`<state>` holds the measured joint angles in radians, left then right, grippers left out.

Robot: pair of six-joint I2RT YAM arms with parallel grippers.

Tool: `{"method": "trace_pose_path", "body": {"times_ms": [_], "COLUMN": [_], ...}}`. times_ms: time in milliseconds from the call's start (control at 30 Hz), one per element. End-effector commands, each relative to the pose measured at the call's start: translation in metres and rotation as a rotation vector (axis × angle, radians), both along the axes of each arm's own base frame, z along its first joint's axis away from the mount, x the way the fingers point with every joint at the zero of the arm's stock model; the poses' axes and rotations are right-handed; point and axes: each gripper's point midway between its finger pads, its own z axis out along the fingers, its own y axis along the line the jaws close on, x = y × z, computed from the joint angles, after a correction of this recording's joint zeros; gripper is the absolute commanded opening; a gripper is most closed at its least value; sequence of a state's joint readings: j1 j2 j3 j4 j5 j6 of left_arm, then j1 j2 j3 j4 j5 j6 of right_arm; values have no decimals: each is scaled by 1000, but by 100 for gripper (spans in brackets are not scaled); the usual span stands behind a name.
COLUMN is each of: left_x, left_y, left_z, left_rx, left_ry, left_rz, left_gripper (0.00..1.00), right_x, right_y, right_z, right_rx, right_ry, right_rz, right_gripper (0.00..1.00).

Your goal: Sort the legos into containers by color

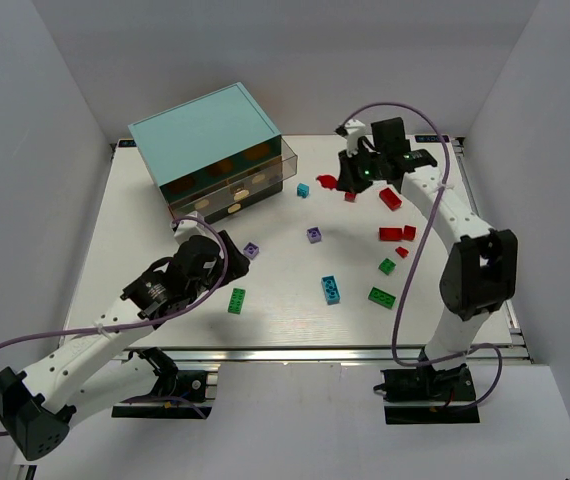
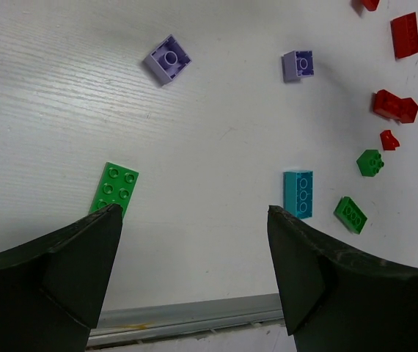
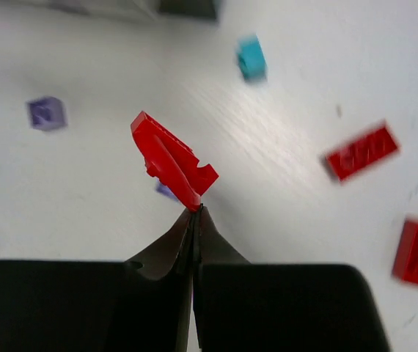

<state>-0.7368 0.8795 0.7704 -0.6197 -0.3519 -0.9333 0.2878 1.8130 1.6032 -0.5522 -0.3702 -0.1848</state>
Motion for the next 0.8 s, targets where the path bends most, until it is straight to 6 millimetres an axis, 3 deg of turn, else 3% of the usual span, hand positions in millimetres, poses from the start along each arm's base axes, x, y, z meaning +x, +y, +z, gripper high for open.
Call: {"method": "trace_pose_path", "body": {"times_ms": [0,133,233,267,300,367,433,467,500,633,767], "left_x": [-1,-3,-6,-6,-6,-7,-7,-7,-6,-5,-5], "left_y": [-1,2,4,5,5,5,5,4,4,3,1], "left_z": [8,11,13,13,14,15,16,16,18,22,23], "left_rx": [-21,-31,-42,-42,-47,-52,-55,-54,-55,-58,-78], "left_ry": [-30,-38,-42,-42,-44,-48,-50,-48,-50,-59,-67], "left_rz": [-11,-6,-2,0,0,1,-3,-4,-3,-5,-13], "left_gripper": [90,90,90,90,90,90,90,90,90,90,90], "right_x": [5,4,8,9,13,12,22,19,25,33,38], "right_y": [44,76,95,100,106,124,135,147,155,174,180], "right_z": [98,146,156,173,169,186,184,195,184,172,151], "right_rx": [75,89,85,95,88,87,67,66,51,10,-30], "right_ry": [-377,-548,-573,-614,-615,-684,-707,-747,-738,-749,-732], "right_rz": [201,274,289,294,299,331,335,354,365,381,382], "right_gripper": [0,0,0,0,0,0,0,0,0,0,0]}}
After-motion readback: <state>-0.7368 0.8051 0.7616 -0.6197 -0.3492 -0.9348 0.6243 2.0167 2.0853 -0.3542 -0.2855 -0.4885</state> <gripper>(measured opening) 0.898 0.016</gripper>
